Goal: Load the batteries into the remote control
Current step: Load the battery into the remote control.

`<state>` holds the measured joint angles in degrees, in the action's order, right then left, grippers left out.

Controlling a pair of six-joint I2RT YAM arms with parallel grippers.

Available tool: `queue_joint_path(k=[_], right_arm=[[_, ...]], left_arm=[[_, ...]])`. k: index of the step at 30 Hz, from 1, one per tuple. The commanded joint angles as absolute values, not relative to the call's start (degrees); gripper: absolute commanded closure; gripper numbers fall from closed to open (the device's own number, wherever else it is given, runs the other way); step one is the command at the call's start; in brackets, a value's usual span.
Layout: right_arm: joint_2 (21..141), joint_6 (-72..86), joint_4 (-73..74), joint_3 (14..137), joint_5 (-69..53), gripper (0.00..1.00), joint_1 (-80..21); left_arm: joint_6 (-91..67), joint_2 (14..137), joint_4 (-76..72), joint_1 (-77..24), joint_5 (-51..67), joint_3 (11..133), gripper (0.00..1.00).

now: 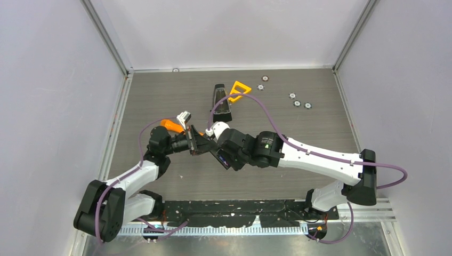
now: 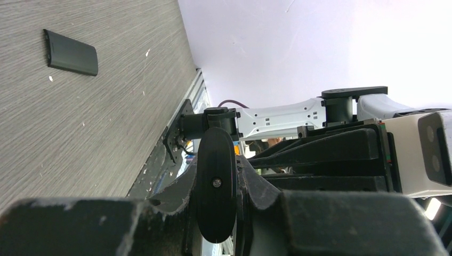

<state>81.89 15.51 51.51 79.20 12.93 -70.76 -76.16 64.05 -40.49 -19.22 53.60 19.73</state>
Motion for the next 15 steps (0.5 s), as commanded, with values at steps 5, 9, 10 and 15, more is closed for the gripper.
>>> queue_joint_path(k=[5,9,10,15], right_arm=[[83.1,15.0,50.6,81.8,14.3,0.84,-71.1],[83.1,14.9,50.5,82.0,14.8,0.8,-71.1],[83.0,14.9,50.4,82.0,14.9,0.77,-71.1],[83.0,16.0,50.3,82.3,14.8,0.69,-71.1]], left_arm=[[-80.4,65.7,-50.3,-19.6,54.4,19.0,1.0],[-80.7,66.0,-51.0,-19.6,54.3,19.0,1.0],[-80.7,66.0,-51.0,-19.6,54.3,19.0,1.0],[-80.7,66.0,-51.1,-19.6,54.3,19.1,1.0]])
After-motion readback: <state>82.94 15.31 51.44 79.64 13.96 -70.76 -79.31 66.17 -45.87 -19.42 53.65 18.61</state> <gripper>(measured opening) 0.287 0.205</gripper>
